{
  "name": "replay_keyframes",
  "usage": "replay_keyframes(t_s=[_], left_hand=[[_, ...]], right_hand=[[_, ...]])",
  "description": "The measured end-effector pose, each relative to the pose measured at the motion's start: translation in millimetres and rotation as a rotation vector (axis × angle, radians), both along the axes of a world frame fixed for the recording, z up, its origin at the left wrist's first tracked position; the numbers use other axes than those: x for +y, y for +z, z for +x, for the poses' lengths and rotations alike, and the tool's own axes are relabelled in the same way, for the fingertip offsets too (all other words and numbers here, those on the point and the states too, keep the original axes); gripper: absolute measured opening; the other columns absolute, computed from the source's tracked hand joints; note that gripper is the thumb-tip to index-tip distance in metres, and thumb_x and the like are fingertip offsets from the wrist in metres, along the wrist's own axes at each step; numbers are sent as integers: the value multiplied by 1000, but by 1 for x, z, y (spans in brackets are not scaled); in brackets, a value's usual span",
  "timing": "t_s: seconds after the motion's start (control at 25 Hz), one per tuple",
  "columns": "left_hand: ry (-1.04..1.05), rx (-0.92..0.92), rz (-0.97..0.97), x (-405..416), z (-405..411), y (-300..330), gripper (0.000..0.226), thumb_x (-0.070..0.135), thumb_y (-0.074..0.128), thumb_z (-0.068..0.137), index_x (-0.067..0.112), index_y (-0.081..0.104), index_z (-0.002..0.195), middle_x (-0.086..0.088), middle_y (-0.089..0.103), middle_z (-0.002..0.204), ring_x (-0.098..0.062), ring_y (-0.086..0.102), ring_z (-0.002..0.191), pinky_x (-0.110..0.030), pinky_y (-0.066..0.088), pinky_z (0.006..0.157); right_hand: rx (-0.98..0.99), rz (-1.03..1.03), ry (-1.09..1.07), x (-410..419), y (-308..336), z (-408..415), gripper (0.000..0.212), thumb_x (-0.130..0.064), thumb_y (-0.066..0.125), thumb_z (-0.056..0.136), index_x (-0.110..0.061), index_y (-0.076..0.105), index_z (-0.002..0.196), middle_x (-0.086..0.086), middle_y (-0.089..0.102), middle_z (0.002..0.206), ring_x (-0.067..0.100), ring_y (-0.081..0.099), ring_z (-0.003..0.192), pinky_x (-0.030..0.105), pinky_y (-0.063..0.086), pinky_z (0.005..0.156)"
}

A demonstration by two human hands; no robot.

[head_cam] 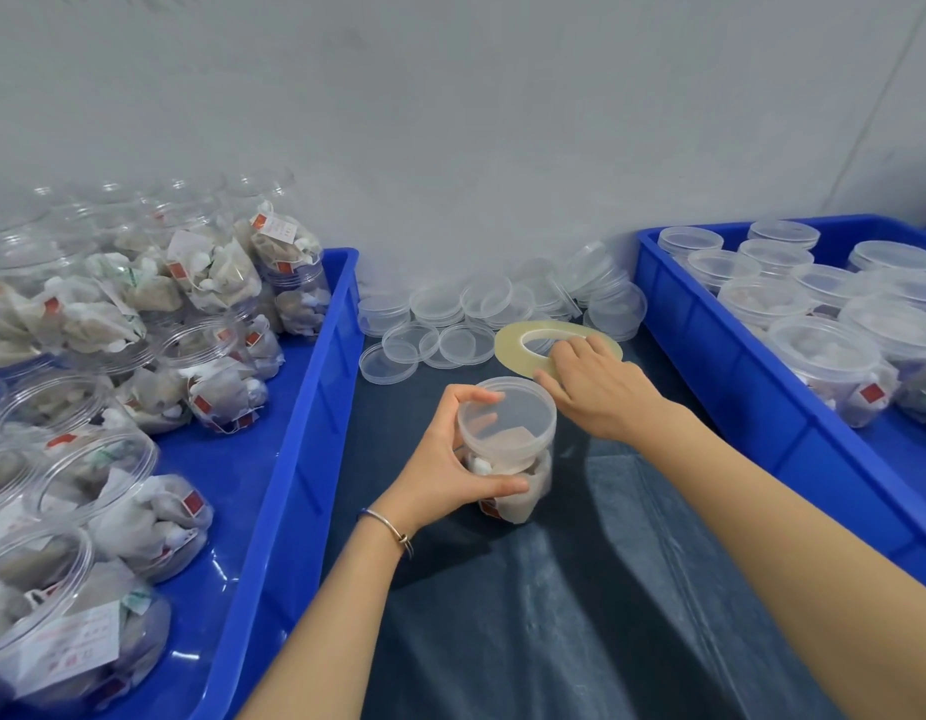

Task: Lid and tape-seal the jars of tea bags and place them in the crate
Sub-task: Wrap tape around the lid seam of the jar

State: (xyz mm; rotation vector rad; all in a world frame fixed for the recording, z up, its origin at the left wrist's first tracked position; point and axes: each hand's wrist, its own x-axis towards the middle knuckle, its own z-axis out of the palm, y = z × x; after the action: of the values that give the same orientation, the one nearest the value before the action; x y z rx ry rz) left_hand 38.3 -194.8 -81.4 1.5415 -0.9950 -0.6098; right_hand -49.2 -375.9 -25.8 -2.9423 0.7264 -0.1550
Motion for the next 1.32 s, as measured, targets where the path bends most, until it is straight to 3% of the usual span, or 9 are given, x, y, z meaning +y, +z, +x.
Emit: replay_keyframes(t_s=[0.2, 0.4, 0.48, 0.6, 0.8, 0.92, 1.0, 1.16, 1.32], left_hand=[[-19, -61, 128, -2, 4, 9, 92, 5, 87, 63, 26, 22, 124, 15, 43, 125, 10, 47, 115, -18, 43, 99], [110, -179, 149, 3, 0, 12, 86, 16, 87, 65, 27, 34, 132, 11, 39, 126, 21, 40, 107, -3, 38, 85], [183, -202, 122, 5, -5, 13, 94, 17, 86, 66, 30, 31, 141, 11, 38, 123, 19, 42, 104, -4, 40, 82], [269, -52, 20, 7, -19, 8, 97, 4, 81, 71, 26, 23, 146, 15, 47, 126, 13, 49, 112, -7, 43, 86], [516, 23, -16, -27, -60, 11, 125, 35, 92, 51, 14, 15, 147, 8, 34, 140, -2, 34, 129, -20, 30, 108], [664, 38, -92, -43, -60, 13, 102, 31, 92, 55, 17, 34, 137, 8, 46, 128, -2, 44, 114, -13, 33, 94], [587, -7, -85, -36, -47, 11, 87, 25, 91, 57, 20, 43, 129, 12, 54, 118, -3, 52, 110, -14, 39, 91], [364, -48, -13, -16, -19, 12, 80, 20, 92, 56, 24, 49, 123, 12, 61, 115, -2, 57, 110, -22, 45, 95], [312, -71, -18, -11, -10, 14, 75, 17, 92, 55, 28, 52, 117, 11, 64, 114, 1, 59, 106, -20, 46, 93]], right_hand=[[27, 56, 48, 2, 5, -2, 39, -43, 27, 101, -9, 45, 101, 7, 47, 120, 21, 38, 115, 49, 45, 86], [37, 55, 65, -2, 6, -4, 36, -45, 25, 101, -13, 38, 91, 7, 46, 115, 20, 37, 111, 49, 45, 84], [33, 45, 65, -3, 6, -4, 35, -45, 25, 101, -14, 35, 89, 8, 46, 115, 21, 37, 110, 49, 44, 83], [69, -7, 52, -4, 6, -5, 35, -46, 23, 101, -15, 36, 88, 6, 46, 115, 21, 39, 110, 58, 38, 93], [97, -122, 65, -1, 2, -10, 41, -47, 20, 101, -15, 45, 95, 0, 51, 107, 21, 50, 112, 65, 15, 107], [106, -112, 103, -2, 6, -18, 42, -45, 20, 100, -14, 43, 85, -4, 46, 91, 21, 54, 93, 60, 21, 107], [98, -81, 137, -8, 12, -29, 41, -44, 21, 94, -13, 46, 86, -2, 53, 92, 18, 49, 86, 58, 23, 106], [195, -278, 290, -21, 26, -48, 47, -54, 14, 85, -19, 46, 92, -13, 47, 87, 11, 47, 90, 58, 17, 111], [199, -322, 317, -40, 42, -66, 52, -66, 13, 84, -30, 50, 89, -20, 49, 89, 1, 48, 95, 51, 4, 116]])
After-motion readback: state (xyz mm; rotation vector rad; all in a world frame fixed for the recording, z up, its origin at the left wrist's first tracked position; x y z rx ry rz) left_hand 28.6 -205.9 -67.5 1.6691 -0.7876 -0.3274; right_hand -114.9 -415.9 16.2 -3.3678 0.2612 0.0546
